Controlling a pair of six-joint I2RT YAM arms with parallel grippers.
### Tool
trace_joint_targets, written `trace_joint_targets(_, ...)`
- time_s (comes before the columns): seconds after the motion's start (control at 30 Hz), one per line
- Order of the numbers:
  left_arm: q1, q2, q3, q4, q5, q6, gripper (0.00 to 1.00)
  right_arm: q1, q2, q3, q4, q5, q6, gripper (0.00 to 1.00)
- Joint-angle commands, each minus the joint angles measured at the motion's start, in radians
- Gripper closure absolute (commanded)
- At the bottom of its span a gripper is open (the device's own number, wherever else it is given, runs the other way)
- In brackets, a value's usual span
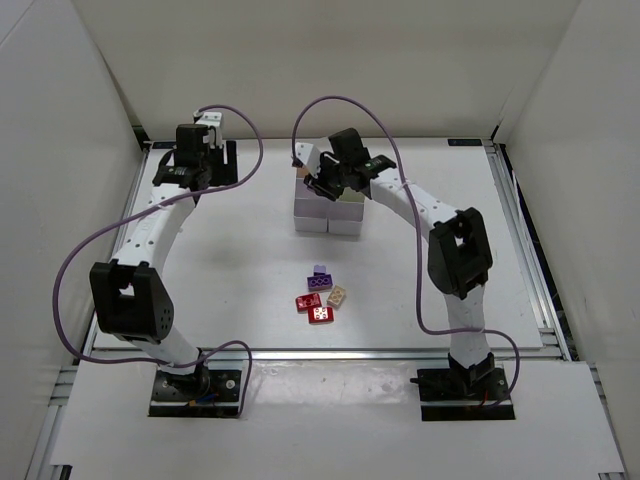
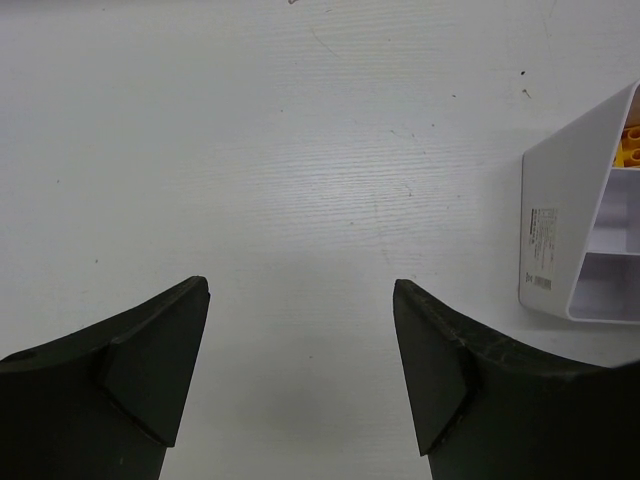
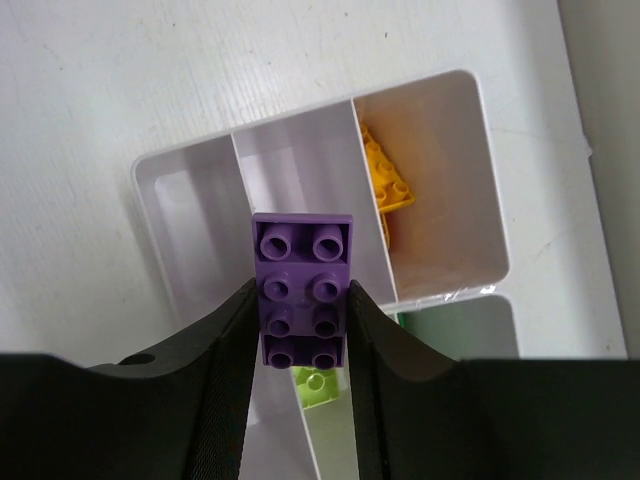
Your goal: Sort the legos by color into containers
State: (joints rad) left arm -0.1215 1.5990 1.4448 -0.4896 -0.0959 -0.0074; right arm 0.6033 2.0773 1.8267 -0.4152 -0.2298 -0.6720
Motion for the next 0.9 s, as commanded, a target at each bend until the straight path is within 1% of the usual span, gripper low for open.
trace_joint_targets(0.0,0.008,-0.007,0.039,0.003,-0.002,0.003,0.15,0.012,0.018,0.074,0.038,0.015,-0.021,0.86)
trace_joint_targets(0.3,0.013,0.015,0.055,-0.006,-0.022,0.004,0.12,0.021,0.053,0.085,0.053,0.033,-0.041,0.81)
trace_joint_targets(0.47,0.019,0.024,0.062,-0.006,-0.021,0.003,0.11,0.021,0.079,0.102,0.064,0.046,-0.047,0.75)
trace_joint_targets(0.6,0.020,0.032,0.063,-0.009,-0.018,0.003,0.11,0.024,0.096,0.115,0.073,0.066,-0.047,0.68)
trace_joint_targets(0.73,0.022,0.035,0.063,-0.006,-0.015,0.003,0.10,0.027,0.095,0.115,0.085,0.072,-0.037,0.55)
trace_joint_targets(0.87,0.022,0.044,0.068,-0.006,-0.010,0.004,0.10,0.026,0.081,0.102,0.085,0.073,-0.040,0.48)
